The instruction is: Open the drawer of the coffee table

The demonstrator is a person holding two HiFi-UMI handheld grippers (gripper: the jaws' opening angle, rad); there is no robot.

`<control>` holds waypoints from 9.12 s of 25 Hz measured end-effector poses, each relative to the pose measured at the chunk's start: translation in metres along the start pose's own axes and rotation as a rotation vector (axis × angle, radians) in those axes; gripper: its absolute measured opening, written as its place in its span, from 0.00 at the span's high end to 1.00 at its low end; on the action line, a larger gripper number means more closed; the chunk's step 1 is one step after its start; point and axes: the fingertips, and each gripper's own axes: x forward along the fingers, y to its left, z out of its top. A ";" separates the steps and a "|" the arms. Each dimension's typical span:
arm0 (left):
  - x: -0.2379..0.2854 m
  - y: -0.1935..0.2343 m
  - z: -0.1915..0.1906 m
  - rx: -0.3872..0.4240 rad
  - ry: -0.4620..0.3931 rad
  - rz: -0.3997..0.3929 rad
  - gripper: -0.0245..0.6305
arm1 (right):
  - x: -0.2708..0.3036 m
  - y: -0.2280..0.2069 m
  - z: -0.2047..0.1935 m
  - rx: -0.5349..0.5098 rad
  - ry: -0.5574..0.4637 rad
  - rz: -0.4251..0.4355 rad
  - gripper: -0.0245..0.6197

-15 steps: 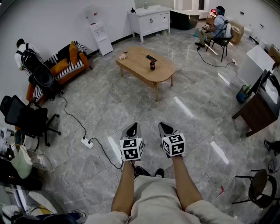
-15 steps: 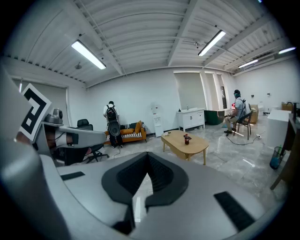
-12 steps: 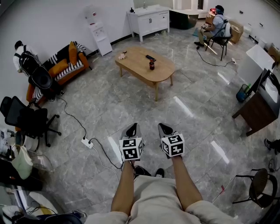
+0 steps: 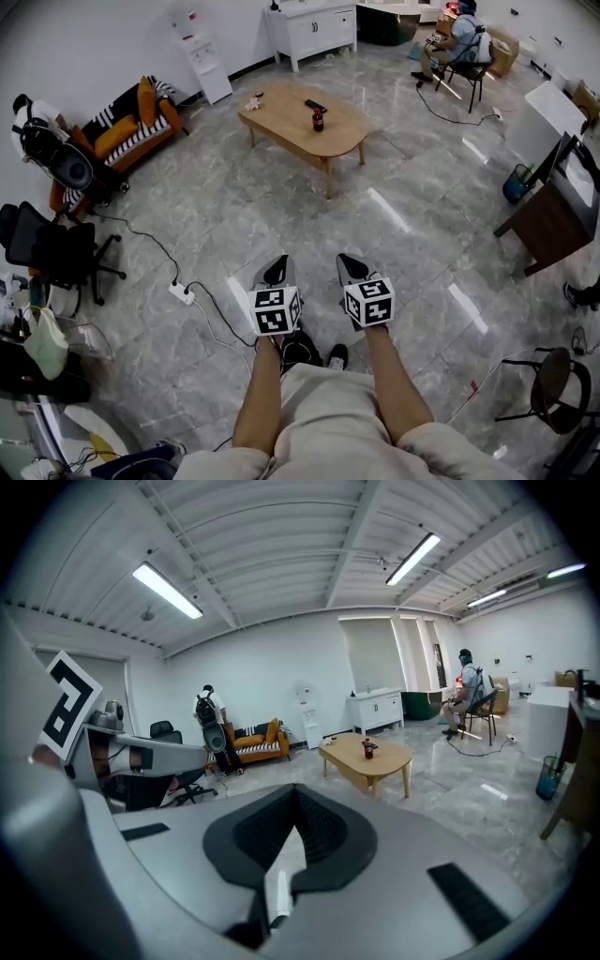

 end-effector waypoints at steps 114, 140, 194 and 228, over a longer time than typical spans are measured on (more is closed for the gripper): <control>0.685 0.421 0.270 0.139 0.027 -0.324 0.94 | 0.571 -0.252 0.169 0.494 0.092 -0.561 0.94; 0.831 0.504 0.241 0.486 0.081 -0.621 0.95 | 0.645 -0.239 0.144 0.553 0.089 -0.868 0.94; 1.069 0.481 -0.089 0.397 -0.179 -0.870 0.55 | 0.804 -0.437 -0.179 0.034 -0.139 -0.610 0.50; 1.050 0.488 -0.103 0.358 -0.154 -0.799 0.53 | 0.845 -0.410 -0.173 0.008 -0.120 -0.666 0.47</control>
